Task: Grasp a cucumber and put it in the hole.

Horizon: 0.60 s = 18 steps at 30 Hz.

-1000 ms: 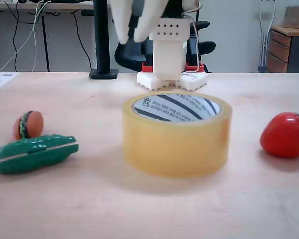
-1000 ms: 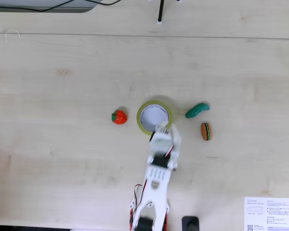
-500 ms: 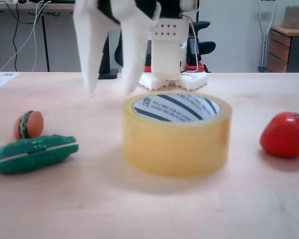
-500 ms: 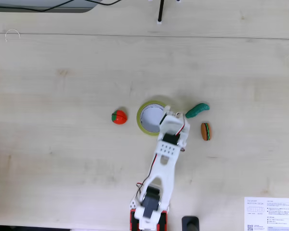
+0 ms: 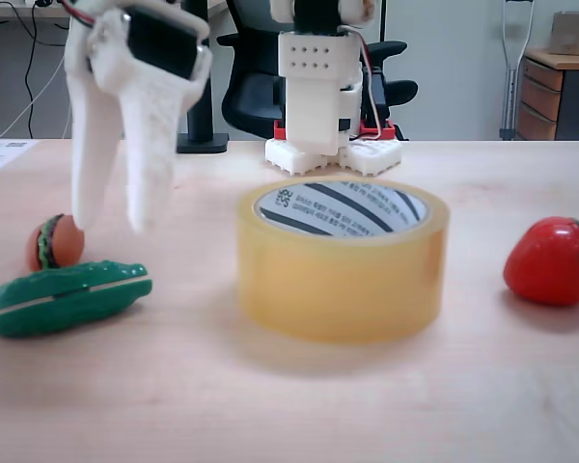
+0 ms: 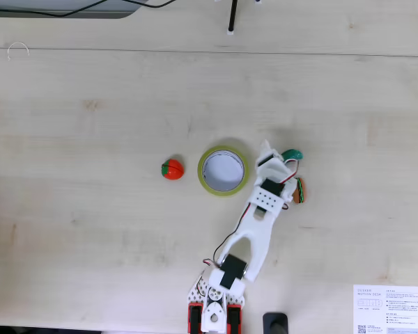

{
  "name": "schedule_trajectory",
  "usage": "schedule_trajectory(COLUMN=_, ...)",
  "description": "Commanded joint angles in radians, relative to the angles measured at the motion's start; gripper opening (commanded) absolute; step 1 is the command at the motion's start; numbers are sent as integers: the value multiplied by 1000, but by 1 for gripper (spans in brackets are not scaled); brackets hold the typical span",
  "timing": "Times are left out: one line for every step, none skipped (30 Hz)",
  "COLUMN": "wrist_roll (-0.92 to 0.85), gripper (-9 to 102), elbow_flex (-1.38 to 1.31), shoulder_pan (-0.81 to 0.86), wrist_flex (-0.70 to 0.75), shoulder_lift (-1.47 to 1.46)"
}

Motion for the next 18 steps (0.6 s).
schedule_trajectory(wrist_roll=8, gripper=35, elbow_flex=-114, shoulder_pan=3, wrist_flex=-40, shoulder_lift=-18)
schedule_trajectory(wrist_roll=8, gripper=35, elbow_flex=-126, shoulder_pan=3, wrist_flex=-40, shoulder_lift=-31)
schedule_trajectory(wrist_roll=5, gripper=35, elbow_flex=-137, shoulder_pan=3, wrist_flex=-40, shoulder_lift=-43)
schedule_trajectory(wrist_roll=0, gripper=36, elbow_flex=-146, shoulder_pan=3, wrist_flex=-40, shoulder_lift=-55)
schedule_trajectory(wrist_roll=0, gripper=36, elbow_flex=-155, shoulder_pan=3, wrist_flex=-40, shoulder_lift=-66)
schedule_trajectory(wrist_roll=0, gripper=36, elbow_flex=-161, shoulder_pan=3, wrist_flex=-40, shoulder_lift=-77)
schedule_trajectory(wrist_roll=0, gripper=36, elbow_flex=-164, shoulder_pan=3, wrist_flex=-40, shoulder_lift=-86)
schedule_trajectory(wrist_roll=0, gripper=36, elbow_flex=-167, shoulder_pan=3, wrist_flex=-40, shoulder_lift=-95)
schedule_trajectory(wrist_roll=0, gripper=36, elbow_flex=-172, shoulder_pan=3, wrist_flex=-40, shoulder_lift=-103)
schedule_trajectory(wrist_roll=-2, gripper=36, elbow_flex=-173, shoulder_pan=3, wrist_flex=-40, shoulder_lift=-110)
schedule_trajectory(wrist_roll=-2, gripper=35, elbow_flex=-176, shoulder_pan=3, wrist_flex=-40, shoulder_lift=-117)
schedule_trajectory(wrist_roll=-2, gripper=35, elbow_flex=-178, shoulder_pan=5, wrist_flex=-40, shoulder_lift=-123)
schedule_trajectory(wrist_roll=-6, gripper=34, elbow_flex=-178, shoulder_pan=5, wrist_flex=-40, shoulder_lift=-127)
schedule_trajectory(wrist_roll=-26, gripper=34, elbow_flex=-179, shoulder_pan=5, wrist_flex=-40, shoulder_lift=-130)
schedule_trajectory(wrist_roll=-52, gripper=34, elbow_flex=-179, shoulder_pan=5, wrist_flex=-40, shoulder_lift=-135)
schedule_trajectory(wrist_roll=-61, gripper=34, elbow_flex=-179, shoulder_pan=6, wrist_flex=-40, shoulder_lift=-140)
schedule_trajectory(wrist_roll=-64, gripper=33, elbow_flex=-179, shoulder_pan=6, wrist_flex=-40, shoulder_lift=-144)
schedule_trajectory(wrist_roll=-64, gripper=33, elbow_flex=-181, shoulder_pan=6, wrist_flex=-40, shoulder_lift=-149)
